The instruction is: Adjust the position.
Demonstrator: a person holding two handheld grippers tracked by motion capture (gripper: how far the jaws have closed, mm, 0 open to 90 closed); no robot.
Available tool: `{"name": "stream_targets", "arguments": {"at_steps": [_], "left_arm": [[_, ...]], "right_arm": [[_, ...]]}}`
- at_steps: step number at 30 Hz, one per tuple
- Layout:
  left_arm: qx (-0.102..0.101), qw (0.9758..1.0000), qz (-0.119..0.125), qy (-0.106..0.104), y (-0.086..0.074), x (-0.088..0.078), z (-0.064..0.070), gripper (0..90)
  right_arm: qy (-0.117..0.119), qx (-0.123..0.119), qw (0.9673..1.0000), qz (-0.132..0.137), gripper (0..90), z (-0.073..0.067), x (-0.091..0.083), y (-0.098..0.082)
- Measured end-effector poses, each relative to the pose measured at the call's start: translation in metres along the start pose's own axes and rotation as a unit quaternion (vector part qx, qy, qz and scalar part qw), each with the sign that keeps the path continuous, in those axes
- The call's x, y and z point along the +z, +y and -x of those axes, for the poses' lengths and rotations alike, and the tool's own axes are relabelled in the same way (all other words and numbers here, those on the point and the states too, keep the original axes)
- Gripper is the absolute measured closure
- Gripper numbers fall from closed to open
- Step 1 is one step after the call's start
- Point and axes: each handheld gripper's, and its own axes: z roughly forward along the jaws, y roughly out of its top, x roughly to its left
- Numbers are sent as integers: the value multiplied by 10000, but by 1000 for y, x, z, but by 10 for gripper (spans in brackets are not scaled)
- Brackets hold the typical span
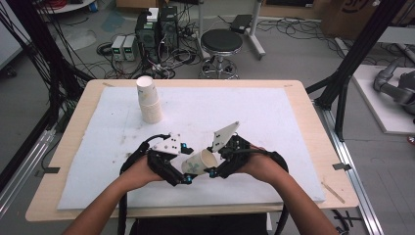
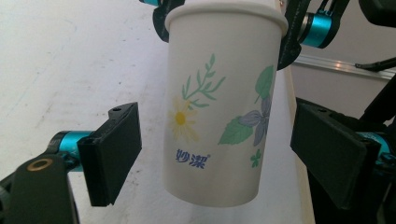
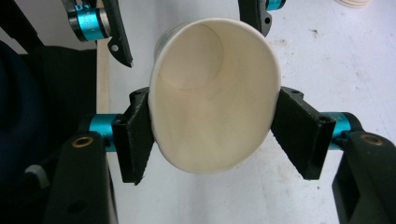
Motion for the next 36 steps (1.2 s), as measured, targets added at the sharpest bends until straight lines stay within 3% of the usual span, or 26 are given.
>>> {"name": "stream_targets", "arguments": {"at_steps": [6, 10, 15, 30, 34, 36], "left_arm": [[53, 9999, -162, -9, 0, 4, 0, 172], [94, 9995, -304, -19, 1, 8, 0, 182], [46, 9993, -367, 8, 1, 10, -1, 217], [33, 9984, -495, -278, 0, 16, -3, 353], [-6, 9986, -453, -275, 0, 16, -3, 336], [-16, 9988, -408, -269, 0, 15, -3, 329]], "right_arm": [[-21, -56, 9998, -185, 339, 0, 2, 6], [-27, -218, 9987, -462, 338, -1, 5, 13], [-2, -257, 9978, -605, 334, -3, 8, 17], [65, -331, 9971, -681, 328, -6, 11, 19], [63, -348, 9976, -599, 286, -6, 11, 20], [68, -319, 9987, -396, 268, -4, 11, 19]]}}
